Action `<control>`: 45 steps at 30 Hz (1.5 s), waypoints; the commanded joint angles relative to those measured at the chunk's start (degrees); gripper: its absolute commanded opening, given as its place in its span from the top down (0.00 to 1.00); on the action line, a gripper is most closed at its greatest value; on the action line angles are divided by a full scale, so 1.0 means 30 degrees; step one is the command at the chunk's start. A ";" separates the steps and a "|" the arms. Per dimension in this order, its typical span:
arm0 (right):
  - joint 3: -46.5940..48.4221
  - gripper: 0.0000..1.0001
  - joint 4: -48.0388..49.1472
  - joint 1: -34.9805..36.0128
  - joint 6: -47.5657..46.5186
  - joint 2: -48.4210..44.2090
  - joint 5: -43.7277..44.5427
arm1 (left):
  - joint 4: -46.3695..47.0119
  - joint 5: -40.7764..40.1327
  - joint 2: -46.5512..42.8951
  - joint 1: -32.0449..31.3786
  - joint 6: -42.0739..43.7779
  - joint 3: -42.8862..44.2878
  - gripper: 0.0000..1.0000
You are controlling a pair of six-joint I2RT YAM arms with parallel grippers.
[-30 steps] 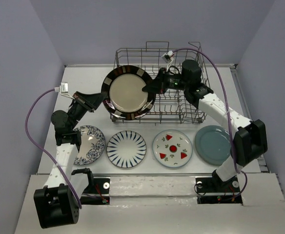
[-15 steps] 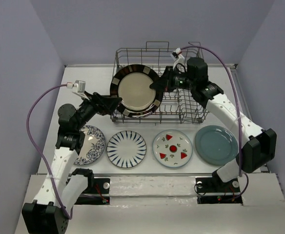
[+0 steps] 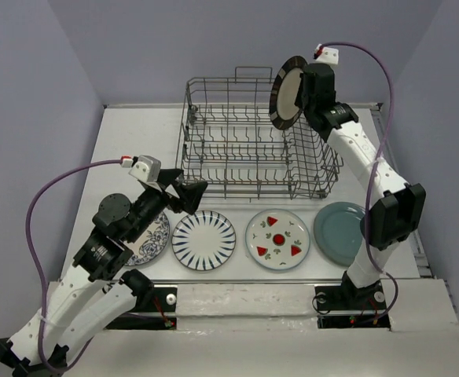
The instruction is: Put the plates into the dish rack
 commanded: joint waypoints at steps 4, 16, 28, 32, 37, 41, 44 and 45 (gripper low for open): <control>0.5806 0.93 0.2964 0.0503 -0.5666 0.2764 0.4938 | -0.0539 -0.1757 0.0126 -0.0186 0.1060 -0.0030 0.01; 0.5780 0.93 0.2437 0.0503 -0.5179 0.4733 0.3857 | -0.0539 -0.1610 0.0331 -0.0127 0.1030 -0.0059 0.01; 0.5721 0.93 0.2144 0.1907 -0.6261 0.6726 0.5437 | -0.0480 -0.1551 0.0507 0.0165 0.0972 -0.0117 0.01; 0.5019 0.85 0.2202 0.1909 -0.5853 0.6464 0.5585 | -0.0451 -0.1551 0.0536 0.0195 0.0942 -0.0118 0.01; 0.4199 0.48 0.2202 0.1909 -0.5529 0.5703 0.5178 | -0.0451 -0.1639 0.0566 0.0195 0.0913 -0.0147 0.01; 0.3817 0.43 0.2202 0.1909 -0.5441 0.4853 0.4766 | -0.0480 -0.1639 0.0653 0.0283 0.0913 -0.0147 0.01; 0.3409 0.42 0.2173 0.1909 -0.5354 0.4033 0.4298 | -0.0451 -0.1726 0.0683 0.0371 0.0913 -0.0176 0.01; 0.3261 0.42 0.2115 0.1909 -0.5237 0.3799 0.4151 | -0.0451 -0.1727 0.0712 0.0400 0.0913 -0.0176 0.01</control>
